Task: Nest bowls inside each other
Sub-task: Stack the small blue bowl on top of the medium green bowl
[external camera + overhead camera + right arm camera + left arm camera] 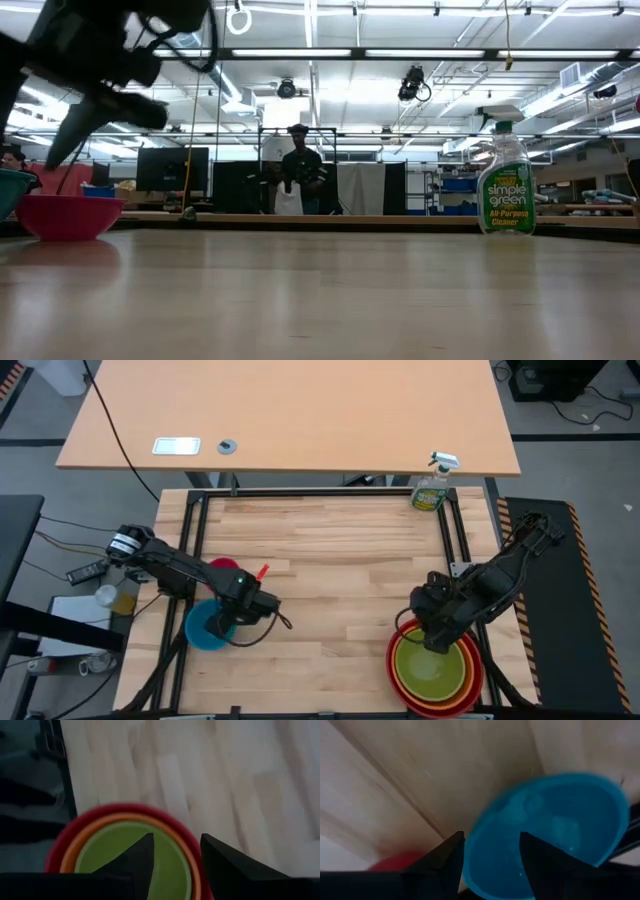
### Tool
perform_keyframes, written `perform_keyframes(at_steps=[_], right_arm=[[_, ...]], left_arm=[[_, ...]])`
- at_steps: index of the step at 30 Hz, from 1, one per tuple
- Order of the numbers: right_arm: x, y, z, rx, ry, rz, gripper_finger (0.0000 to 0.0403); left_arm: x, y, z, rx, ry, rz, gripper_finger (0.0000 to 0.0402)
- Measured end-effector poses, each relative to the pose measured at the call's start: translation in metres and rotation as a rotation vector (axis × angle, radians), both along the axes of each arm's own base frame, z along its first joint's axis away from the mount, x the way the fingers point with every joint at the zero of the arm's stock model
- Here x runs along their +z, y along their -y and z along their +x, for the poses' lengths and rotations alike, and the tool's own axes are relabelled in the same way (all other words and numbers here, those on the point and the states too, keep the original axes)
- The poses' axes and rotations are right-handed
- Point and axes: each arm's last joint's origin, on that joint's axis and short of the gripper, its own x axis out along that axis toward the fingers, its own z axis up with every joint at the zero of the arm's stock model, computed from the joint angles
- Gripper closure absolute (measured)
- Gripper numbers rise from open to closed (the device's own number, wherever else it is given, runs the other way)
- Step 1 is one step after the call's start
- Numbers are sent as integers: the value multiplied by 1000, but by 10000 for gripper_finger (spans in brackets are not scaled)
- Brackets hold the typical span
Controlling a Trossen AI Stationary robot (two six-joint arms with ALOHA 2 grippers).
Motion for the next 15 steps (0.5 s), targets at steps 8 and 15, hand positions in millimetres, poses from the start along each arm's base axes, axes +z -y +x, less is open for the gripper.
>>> perform_keyframes(at_steps=[8,15], right_arm=[[16,4,1,0,115,-87,234],[16,6,0,3,102,-108,234]], left_arm=[[-30,-6,-17,-75,62,134,208],[-33,1,-20,-99,65,108,230]])
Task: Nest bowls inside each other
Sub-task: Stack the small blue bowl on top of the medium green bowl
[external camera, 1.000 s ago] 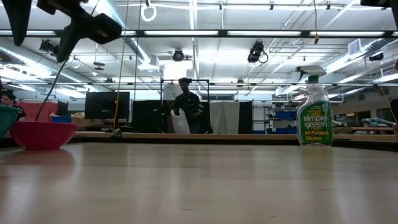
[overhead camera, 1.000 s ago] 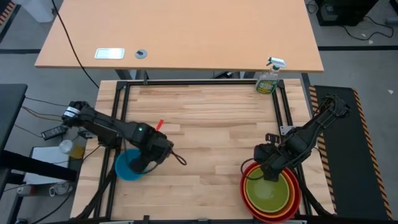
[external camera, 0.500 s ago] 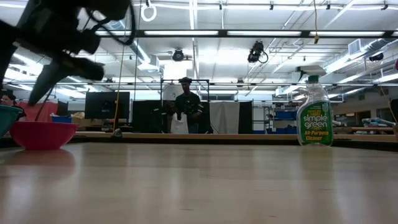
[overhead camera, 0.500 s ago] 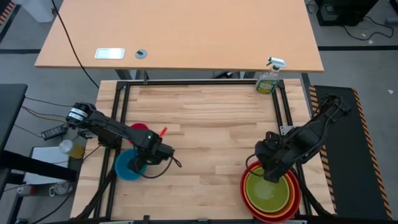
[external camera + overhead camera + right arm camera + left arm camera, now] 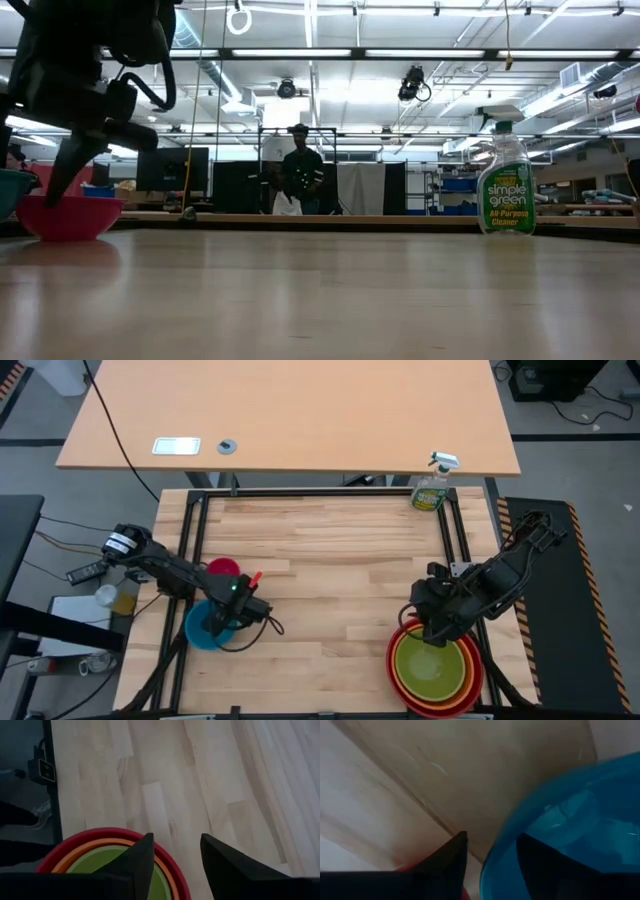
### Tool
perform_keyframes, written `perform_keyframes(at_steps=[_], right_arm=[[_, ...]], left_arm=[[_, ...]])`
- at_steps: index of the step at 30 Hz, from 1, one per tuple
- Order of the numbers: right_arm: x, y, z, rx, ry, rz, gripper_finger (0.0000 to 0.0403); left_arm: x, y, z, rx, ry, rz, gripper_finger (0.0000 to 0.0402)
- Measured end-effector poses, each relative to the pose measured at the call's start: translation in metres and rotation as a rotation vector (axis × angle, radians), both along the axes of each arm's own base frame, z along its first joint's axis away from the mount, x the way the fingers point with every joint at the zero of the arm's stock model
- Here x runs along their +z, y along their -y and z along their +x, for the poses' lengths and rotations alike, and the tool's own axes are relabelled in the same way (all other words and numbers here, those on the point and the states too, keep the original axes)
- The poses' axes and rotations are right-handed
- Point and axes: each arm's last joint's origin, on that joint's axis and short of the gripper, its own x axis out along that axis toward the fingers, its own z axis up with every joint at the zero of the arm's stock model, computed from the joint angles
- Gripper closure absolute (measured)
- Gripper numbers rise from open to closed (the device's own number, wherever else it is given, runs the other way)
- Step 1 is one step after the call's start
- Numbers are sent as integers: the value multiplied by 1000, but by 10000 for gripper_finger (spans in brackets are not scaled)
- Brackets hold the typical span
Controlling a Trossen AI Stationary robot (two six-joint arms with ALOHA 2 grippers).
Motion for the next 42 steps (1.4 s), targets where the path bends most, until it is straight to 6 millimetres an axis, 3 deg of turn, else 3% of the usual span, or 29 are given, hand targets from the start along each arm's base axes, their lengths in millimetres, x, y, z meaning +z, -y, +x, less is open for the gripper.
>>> perform_keyframes(at_steps=[8,10,16,21,28,33,42], right_arm=[[0,8,5,-91,15,6,234],[0,11,7,-141,18,25,234],[-8,25,22,-282,29,88,234],[-25,36,42,-404,111,128,234],[-34,58,60,-513,257,17,234],[-30,77,69,-580,357,-110,234],[-21,88,82,-458,418,-180,234]], left_arm=[[1,3,-1,66,-2,-6,368],[5,3,3,111,10,-22,386],[28,-8,31,398,208,17,373],[50,-32,64,790,476,23,380],[72,-67,96,1282,755,-158,383],[84,-81,112,1455,916,-321,382],[93,-94,120,1642,1046,-427,382]])
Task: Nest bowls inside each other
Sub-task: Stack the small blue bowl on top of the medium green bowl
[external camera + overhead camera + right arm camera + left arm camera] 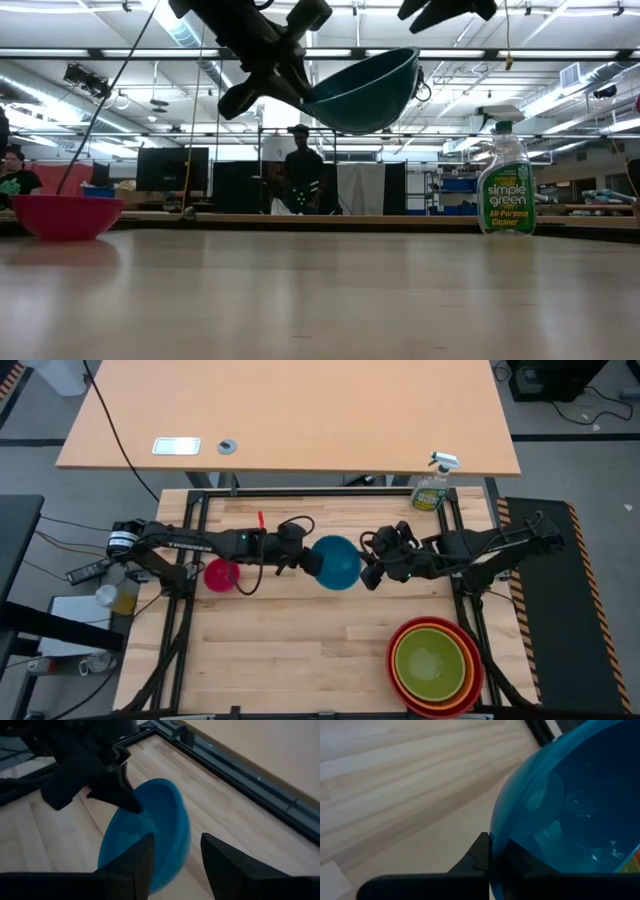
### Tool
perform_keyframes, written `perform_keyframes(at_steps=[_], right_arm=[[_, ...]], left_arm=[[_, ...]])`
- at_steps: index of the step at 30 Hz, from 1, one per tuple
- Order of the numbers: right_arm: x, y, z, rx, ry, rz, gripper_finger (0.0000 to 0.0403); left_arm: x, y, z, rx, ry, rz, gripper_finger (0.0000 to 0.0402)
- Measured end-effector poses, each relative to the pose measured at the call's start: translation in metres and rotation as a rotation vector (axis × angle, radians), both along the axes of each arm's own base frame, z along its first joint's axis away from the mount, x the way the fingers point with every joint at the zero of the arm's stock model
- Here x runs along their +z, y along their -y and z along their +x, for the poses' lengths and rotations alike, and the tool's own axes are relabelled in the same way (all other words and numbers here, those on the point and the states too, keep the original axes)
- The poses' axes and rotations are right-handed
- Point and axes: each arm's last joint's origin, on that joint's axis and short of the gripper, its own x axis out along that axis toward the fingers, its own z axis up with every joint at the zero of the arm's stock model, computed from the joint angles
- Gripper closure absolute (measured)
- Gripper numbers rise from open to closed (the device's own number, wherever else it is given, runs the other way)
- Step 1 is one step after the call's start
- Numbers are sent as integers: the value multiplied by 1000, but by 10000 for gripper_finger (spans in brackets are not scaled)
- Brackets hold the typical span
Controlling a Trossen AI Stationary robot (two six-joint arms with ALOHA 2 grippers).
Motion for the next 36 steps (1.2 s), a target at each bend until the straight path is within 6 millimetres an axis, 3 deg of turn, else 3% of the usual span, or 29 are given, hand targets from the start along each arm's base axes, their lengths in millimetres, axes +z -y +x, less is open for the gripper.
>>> perform_keyframes(at_steps=[13,21,26,32,36], right_arm=[[-19,7,20,-11,-96,-68,234],[-21,11,20,-80,-94,-92,242],[-23,17,19,-122,-114,-90,277],[-24,18,18,-160,-106,-91,353],[-26,19,17,-157,-131,-99,381]], left_arm=[[7,1,5,76,103,-11,381],[9,1,7,93,142,-22,381],[12,1,8,94,170,-4,381],[13,1,9,83,184,0,378],[14,5,10,63,194,-11,357]])
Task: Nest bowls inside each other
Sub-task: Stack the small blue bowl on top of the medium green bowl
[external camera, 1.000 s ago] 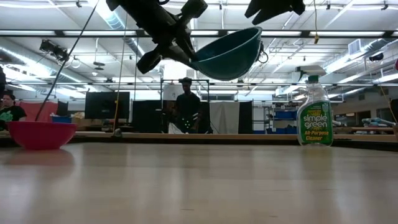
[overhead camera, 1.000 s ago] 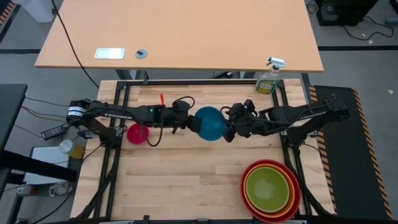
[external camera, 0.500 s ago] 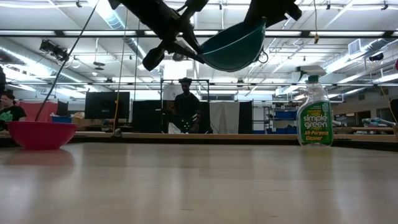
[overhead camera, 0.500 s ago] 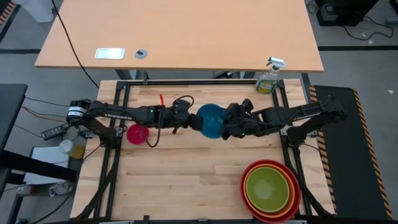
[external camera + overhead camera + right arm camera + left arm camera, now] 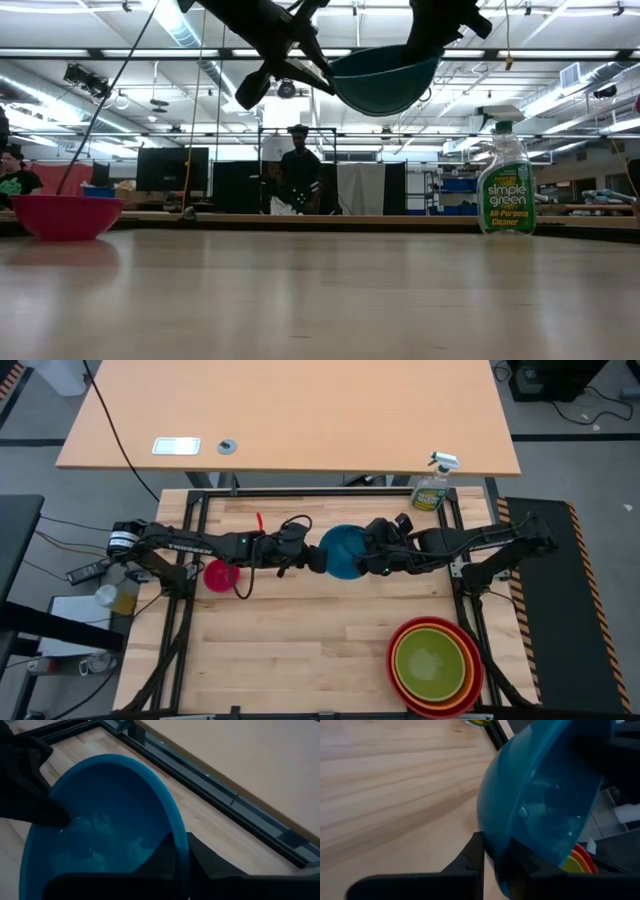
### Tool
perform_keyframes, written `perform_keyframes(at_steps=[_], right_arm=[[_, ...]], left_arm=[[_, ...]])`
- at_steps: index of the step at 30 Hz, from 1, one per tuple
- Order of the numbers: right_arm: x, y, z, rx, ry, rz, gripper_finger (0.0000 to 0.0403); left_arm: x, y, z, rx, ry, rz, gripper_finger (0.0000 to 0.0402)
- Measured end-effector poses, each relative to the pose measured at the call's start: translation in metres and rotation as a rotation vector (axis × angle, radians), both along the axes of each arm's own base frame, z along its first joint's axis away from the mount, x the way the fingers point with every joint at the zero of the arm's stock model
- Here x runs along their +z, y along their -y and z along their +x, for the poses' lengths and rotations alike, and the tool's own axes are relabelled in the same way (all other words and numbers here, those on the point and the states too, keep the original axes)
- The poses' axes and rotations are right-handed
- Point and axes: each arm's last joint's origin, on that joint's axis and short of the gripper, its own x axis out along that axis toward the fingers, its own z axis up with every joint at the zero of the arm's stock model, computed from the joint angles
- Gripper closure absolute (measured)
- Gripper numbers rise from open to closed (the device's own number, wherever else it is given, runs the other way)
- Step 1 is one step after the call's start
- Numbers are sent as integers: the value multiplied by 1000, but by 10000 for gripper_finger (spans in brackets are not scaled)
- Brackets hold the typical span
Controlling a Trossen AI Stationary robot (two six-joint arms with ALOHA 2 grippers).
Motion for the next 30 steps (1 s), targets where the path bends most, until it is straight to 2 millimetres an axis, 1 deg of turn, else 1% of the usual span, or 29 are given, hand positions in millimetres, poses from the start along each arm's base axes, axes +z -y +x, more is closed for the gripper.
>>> perform_keyframes(at_steps=[3,8,11,14,17,20,23,26,30], right_arm=[[-1,1,-1,4,-14,8,381],[-3,-1,0,47,-35,65,376],[-4,0,-3,66,-73,74,375],[-5,-1,-12,105,-150,124,378],[-2,-5,-24,204,-217,219,378],[4,-15,-35,385,-278,345,374],[10,-28,-48,566,-309,502,372],[9,-44,-61,667,-410,619,373],[5,-70,-81,761,-563,654,372]], left_arm=[[1,1,0,-9,14,-4,319],[8,0,3,-5,74,23,228],[12,0,4,-48,104,42,183],[13,2,4,-138,96,57,153],[13,5,2,-257,76,62,140],[14,8,-2,-358,52,65,140],[12,9,-5,-401,7,78,144],[8,9,-13,-426,-83,98,150],[-2,9,-28,-489,-271,133,159]])
